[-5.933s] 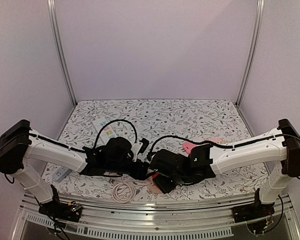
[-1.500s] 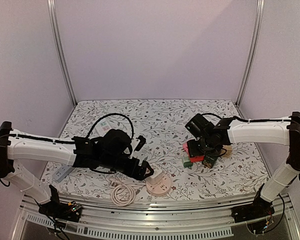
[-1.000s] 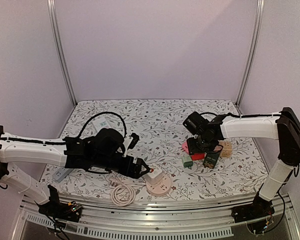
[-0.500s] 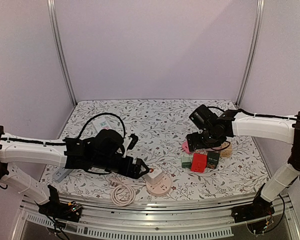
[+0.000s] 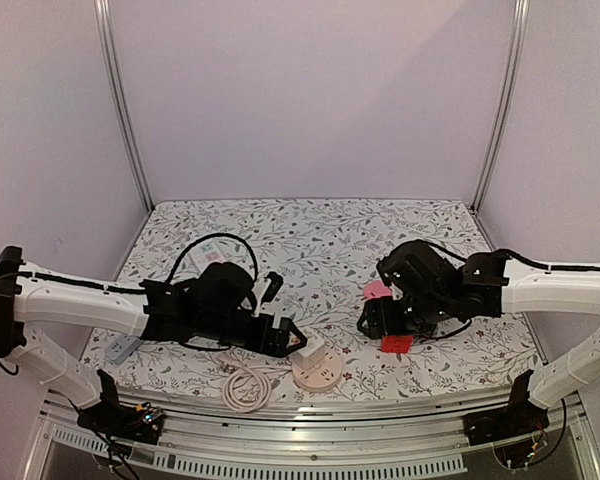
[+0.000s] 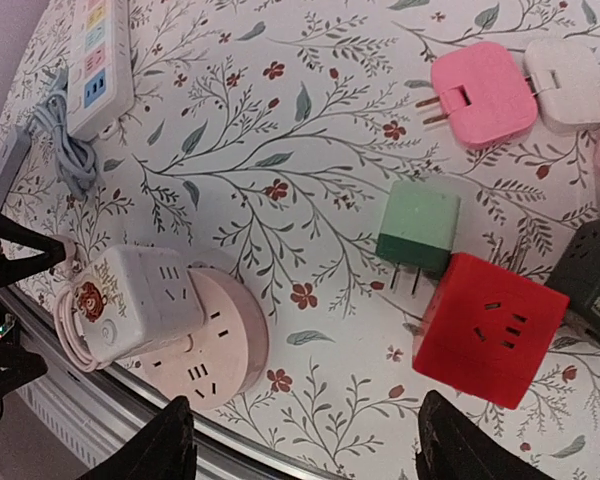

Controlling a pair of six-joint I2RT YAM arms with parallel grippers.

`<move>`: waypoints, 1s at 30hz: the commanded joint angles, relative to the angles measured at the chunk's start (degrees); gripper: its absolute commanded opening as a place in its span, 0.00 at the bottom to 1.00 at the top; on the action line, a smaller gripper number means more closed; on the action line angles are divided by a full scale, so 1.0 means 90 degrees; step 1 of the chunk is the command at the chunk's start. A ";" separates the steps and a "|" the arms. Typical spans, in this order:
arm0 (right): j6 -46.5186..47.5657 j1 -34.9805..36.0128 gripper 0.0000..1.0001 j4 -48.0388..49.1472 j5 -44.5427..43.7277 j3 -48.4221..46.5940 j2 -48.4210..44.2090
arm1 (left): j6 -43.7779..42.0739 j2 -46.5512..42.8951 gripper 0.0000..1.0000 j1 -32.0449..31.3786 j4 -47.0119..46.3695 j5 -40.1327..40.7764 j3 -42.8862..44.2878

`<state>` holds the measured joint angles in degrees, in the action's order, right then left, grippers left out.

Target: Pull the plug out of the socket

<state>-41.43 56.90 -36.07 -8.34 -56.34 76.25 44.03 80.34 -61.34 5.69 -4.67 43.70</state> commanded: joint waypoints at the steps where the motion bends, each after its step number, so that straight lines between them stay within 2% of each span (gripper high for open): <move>1: -0.1019 0.0511 0.72 0.1267 0.0766 0.0579 0.0414 | 0.0091 0.0214 0.94 0.0147 -0.0341 -0.0216 -0.0082; 4: -0.1379 0.0801 0.69 0.1924 0.1144 0.0624 0.0958 | 0.0108 0.0255 0.94 0.0205 -0.0356 -0.0244 -0.0094; 10: -0.1439 0.1232 0.63 0.1931 0.1131 0.0187 0.1895 | 0.0071 0.0357 0.94 0.0223 -0.0389 -0.0315 -0.0112; 19: -0.1554 0.1245 0.58 0.2012 0.1019 0.0293 0.2063 | -0.0046 0.0579 0.94 0.0207 -0.0523 -0.0465 -0.0060; 27: -0.1544 0.1244 0.58 0.2205 0.1079 0.0234 0.2349 | -0.0173 0.0869 0.93 0.0213 -0.0521 -0.0620 0.0180; 30: -0.1544 0.1236 0.59 0.2280 0.1050 0.0210 0.2403 | -0.0240 0.0947 0.93 0.0214 -0.0930 -0.0729 0.0176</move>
<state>-54.89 68.03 -17.08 1.04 -53.08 96.49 43.40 87.61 -60.07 1.15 -9.63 44.01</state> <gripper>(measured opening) 0.586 0.935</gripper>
